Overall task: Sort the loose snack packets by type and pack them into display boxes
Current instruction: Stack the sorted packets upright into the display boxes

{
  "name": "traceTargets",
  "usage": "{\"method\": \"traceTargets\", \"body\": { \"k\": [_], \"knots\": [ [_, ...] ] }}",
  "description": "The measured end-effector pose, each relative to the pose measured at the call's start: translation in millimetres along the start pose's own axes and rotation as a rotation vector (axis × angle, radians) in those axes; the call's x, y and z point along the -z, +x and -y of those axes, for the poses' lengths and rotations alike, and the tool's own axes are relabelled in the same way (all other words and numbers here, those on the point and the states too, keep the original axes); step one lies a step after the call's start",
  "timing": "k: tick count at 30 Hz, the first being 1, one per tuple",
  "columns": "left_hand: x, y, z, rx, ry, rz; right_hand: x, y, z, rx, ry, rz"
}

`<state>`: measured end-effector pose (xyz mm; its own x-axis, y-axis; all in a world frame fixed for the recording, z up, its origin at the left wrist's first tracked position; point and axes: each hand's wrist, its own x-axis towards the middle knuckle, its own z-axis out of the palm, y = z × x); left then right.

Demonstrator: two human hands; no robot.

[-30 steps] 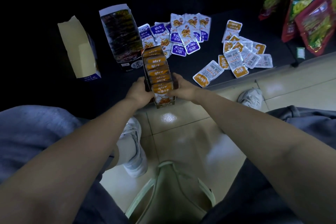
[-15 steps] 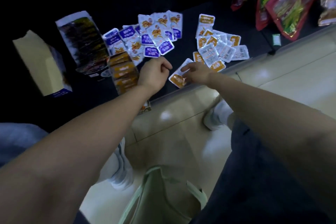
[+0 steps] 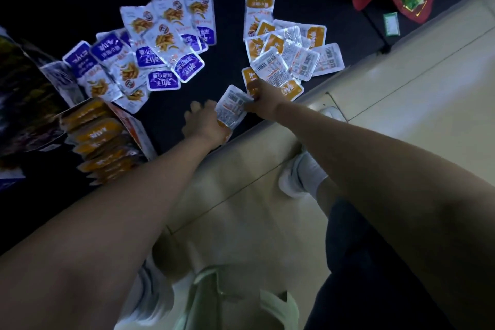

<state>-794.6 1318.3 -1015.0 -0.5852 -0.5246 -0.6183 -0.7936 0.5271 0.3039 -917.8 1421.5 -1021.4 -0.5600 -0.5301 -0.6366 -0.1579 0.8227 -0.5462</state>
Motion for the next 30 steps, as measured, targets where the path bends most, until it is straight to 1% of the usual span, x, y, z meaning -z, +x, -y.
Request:
{"method": "traceTargets", "body": {
  "k": [2, 4, 6, 8, 9, 10, 11, 12, 13, 14, 15, 16, 17, 18, 19, 21, 22, 23, 25, 26, 27, 28, 30],
  "knots": [
    [-1.2, 2.3, 4.6, -0.023, -0.038, -0.006, -6.0, 4.7, 1.2, -0.023, 0.084, 0.000],
    [0.3, 2.5, 8.0, -0.051, -0.098, -0.014, -5.6, 5.3, 1.7, -0.029, 0.085, -0.014],
    [2.8, 1.8, 8.4, -0.048, -0.172, -0.060, -1.9, 2.0, 3.9, -0.010, 0.137, -0.075],
    [9.1, -1.4, 5.0, 0.003, -0.240, -0.200, 2.7, -2.7, 6.8, 0.025, 0.326, -0.182],
    [14.3, -3.7, 1.8, 0.062, -0.312, -0.273, 5.6, -6.5, 9.4, 0.061, 0.458, -0.217],
    [20.8, -6.0, -1.9, 0.139, -0.455, -0.294, 8.6, -10.6, 12.7, 0.120, 0.575, -0.218],
    [27.8, -7.3, -5.6, 0.227, -0.690, -0.225, 10.5, -13.6, 14.8, 0.184, 0.652, -0.195],
    [34.3, -8.0, -8.4, 0.310, -0.951, -0.077, 11.2, -16.1, 15.9, 0.241, 0.682, -0.154],
    [38.8, -7.8, -9.9, 0.356, -1.183, 0.064, 11.3, -18.5, 16.6, 0.283, 0.673, -0.103],
    [42.8, -6.8, -10.2, 0.380, -1.332, 0.135, 10.9, -20.6, 16.5, 0.309, 0.642, -0.055],
    [44.4, -3.8, -9.5, 0.402, -1.382, 0.127, 9.6, -23.2, 15.8, 0.326, 0.597, -0.029],
    [45.4, -2.6, -9.6, 0.431, -1.385, 0.092, 8.3, -26.1, 14.8, 0.345, 0.568, -0.032],
    [45.5, -1.9, -8.4, 0.473, -1.364, 0.054, 7.6, -27.7, 13.2, 0.366, 0.583, -0.043],
    [45.0, -0.5, -6.3, 0.520, -1.348, 0.052, 8.4, -30.1, 13.2, 0.384, 0.615, -0.066],
    [44.9, -0.3, -5.6, 0.561, -1.348, 0.101, 9.6, -30.8, 12.4, 0.396, 0.659, -0.089],
    [45.7, -3.4, -6.4, 0.589, -1.402, 0.276, 11.6, -34.9, 13.7, 0.401, 0.706, -0.088],
    [44.7, -3.7, -7.9, 0.561, -1.439, 0.340, 11.5, -35.6, 13.4, 0.403, 0.686, -0.053],
    [43.0, -3.9, -10.2, 0.514, -1.475, 0.351, 11.1, -36.5, 13.0, 0.400, 0.637, 0.002],
    [36.5, 1.2, -13.2, 0.433, -1.478, 0.248, 10.2, -37.7, 12.2, 0.374, 0.494, 0.123],
    [32.2, 4.6, -13.4, 0.399, -1.443, 0.176, 10.9, -36.7, 11.4, 0.350, 0.441, 0.147],
    [28.9, 7.2, -12.0, 0.358, -1.400, 0.111, 13.7, -34.6, 11.7, 0.317, 0.408, 0.135],
    [26.2, 8.3, -10.0, 0.308, -1.341, 0.053, 17.6, -32.3, 13.0, 0.278, 0.376, 0.073],
    [22.6, 12.7, -4.3, 0.215, -1.196, -0.004, 27.0, -23.6, 12.2, 0.197, 0.268, -0.166]
  ]
}}
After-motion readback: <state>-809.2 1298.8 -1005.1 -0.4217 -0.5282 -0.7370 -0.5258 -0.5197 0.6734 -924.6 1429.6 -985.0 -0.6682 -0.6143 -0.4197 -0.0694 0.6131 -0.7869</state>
